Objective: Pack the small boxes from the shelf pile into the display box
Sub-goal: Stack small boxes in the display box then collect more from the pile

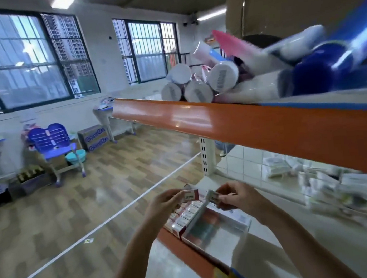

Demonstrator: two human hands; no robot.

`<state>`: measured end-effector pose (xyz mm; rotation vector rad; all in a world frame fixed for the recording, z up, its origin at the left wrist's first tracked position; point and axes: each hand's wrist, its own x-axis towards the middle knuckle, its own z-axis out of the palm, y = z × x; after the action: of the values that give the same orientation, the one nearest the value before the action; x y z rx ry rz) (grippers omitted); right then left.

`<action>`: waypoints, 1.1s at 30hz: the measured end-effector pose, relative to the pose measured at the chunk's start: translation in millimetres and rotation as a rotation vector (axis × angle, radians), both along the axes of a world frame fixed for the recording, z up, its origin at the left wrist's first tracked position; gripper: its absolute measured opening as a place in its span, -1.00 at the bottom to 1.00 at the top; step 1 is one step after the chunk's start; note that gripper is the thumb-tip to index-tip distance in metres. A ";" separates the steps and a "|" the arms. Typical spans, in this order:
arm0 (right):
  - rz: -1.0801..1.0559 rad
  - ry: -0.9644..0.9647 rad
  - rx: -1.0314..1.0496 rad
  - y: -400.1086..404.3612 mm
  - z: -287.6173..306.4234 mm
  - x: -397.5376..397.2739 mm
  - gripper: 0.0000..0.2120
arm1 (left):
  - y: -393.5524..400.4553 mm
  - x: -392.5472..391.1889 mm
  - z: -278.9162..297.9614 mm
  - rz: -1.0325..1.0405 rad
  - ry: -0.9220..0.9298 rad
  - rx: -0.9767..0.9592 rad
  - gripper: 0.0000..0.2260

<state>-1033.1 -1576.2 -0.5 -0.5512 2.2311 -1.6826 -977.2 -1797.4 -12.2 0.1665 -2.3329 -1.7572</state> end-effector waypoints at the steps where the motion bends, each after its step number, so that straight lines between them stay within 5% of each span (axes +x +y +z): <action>1: -0.003 -0.013 0.021 -7.8 -0.2 -6.7 -0.92 | -6.4 -6.6 -0.6 0.004 -0.008 0.003 -0.89; 19: -0.249 -0.070 0.408 -108.4 -18.2 -48.2 -0.93 | -101.5 -134.9 -35.9 -0.454 -0.114 -0.001 -0.88; 33: -0.331 -0.082 0.614 -167.2 -42.3 -1.3 -0.85 | -121.9 -144.0 -59.6 -0.669 -0.146 0.017 -0.82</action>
<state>-1034.5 -1743.4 -42.8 0.0386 2.6965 -1.0078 -1121.2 -1919.3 -71.8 -0.5681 -2.6782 -2.0927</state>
